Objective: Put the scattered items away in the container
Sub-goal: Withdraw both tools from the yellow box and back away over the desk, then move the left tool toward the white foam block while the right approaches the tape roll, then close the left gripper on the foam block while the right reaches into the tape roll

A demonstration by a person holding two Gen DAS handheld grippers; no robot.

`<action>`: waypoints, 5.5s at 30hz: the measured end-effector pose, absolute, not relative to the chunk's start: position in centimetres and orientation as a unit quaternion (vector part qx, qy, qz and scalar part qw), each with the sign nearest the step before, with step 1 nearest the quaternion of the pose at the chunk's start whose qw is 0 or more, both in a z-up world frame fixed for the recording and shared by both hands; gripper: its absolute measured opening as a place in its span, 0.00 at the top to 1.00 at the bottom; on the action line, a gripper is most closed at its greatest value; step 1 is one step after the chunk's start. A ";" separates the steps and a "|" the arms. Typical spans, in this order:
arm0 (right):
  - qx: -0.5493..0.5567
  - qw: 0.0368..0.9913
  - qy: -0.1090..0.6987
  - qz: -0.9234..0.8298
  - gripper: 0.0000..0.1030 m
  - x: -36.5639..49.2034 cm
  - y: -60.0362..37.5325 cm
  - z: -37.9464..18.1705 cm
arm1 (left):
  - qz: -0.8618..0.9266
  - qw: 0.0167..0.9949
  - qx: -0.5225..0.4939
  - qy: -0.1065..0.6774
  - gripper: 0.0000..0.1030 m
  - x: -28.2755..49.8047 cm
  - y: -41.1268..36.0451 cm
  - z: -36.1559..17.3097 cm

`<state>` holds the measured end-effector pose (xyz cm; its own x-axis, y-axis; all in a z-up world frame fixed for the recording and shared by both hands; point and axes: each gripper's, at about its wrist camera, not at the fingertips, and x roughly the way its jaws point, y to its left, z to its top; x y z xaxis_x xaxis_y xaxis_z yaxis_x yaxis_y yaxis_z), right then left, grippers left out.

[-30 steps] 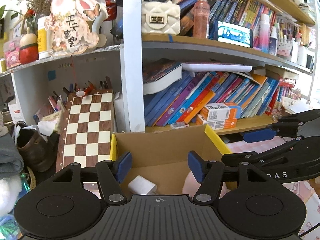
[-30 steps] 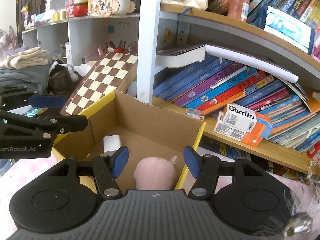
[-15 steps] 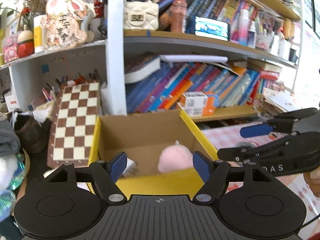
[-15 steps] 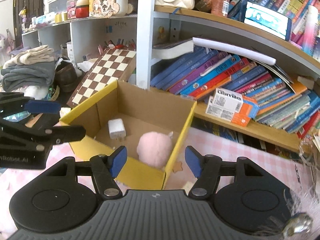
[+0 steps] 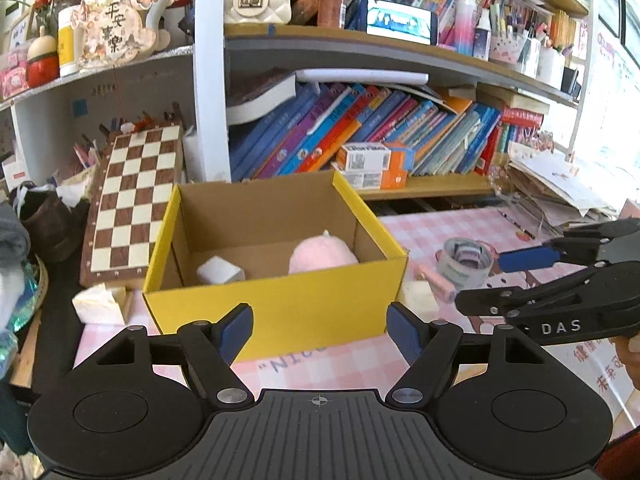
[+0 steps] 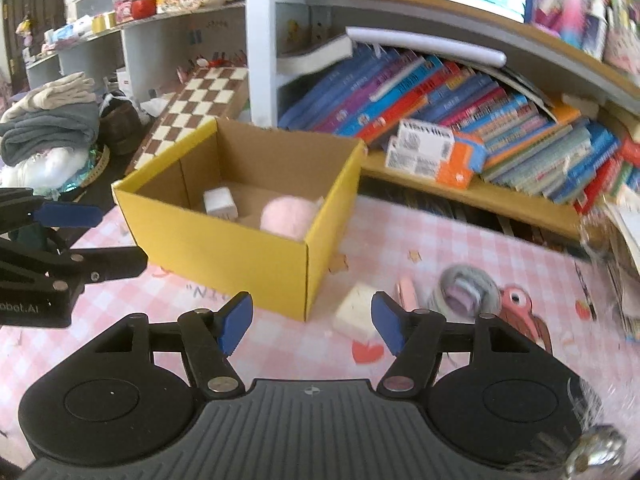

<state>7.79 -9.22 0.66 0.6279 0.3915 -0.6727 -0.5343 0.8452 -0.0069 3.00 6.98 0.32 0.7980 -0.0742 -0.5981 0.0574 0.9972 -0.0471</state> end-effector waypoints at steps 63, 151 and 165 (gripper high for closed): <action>-0.018 0.911 0.387 0.141 0.02 8.8 -22.6 -3.4 | -0.115 0.907 0.055 0.401 0.05 6.3 -6.0 -3.3; -0.014 0.908 0.398 0.126 0.03 15.0 -22.7 -7.2 | -0.119 0.903 0.122 0.395 0.31 13.1 -9.2 -7.5; -0.017 0.910 0.395 0.127 0.11 16.3 -22.4 -7.5 | -0.066 0.899 0.185 0.392 0.45 15.7 -10.4 -9.8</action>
<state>16.29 -22.39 -7.49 0.6562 0.2185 -0.7223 -0.2455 0.9669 0.0694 15.74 -10.41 -9.83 0.6839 0.0251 -0.7291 0.2641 0.9231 0.2796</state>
